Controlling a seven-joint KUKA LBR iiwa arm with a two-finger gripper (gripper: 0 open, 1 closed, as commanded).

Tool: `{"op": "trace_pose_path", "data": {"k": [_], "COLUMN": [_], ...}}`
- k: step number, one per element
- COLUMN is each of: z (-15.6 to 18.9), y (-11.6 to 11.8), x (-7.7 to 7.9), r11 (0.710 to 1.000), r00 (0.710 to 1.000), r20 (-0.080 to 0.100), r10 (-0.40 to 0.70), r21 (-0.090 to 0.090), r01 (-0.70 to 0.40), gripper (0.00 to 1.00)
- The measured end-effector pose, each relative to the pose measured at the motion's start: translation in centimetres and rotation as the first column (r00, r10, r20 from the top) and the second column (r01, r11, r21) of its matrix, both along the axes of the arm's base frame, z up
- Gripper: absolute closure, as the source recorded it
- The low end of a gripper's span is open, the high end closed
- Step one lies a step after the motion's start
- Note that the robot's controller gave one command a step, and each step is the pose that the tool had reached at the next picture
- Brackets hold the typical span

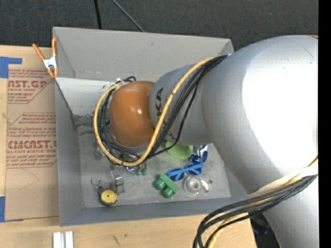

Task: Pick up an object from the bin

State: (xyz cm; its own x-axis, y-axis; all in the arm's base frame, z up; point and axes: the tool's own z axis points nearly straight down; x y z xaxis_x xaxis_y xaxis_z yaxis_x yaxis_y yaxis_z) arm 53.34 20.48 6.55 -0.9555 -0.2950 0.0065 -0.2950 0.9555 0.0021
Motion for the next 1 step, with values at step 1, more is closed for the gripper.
{"op": "trace_pose_path", "data": {"k": [1], "z": [0.58], "y": [-0.72], "x": [-5.08], "r11": [0.952], "r00": [0.952], "r20": [0.018], "r10": [0.306], "r21": [0.001], "r01": [-0.306], "gripper": [0.00]}}
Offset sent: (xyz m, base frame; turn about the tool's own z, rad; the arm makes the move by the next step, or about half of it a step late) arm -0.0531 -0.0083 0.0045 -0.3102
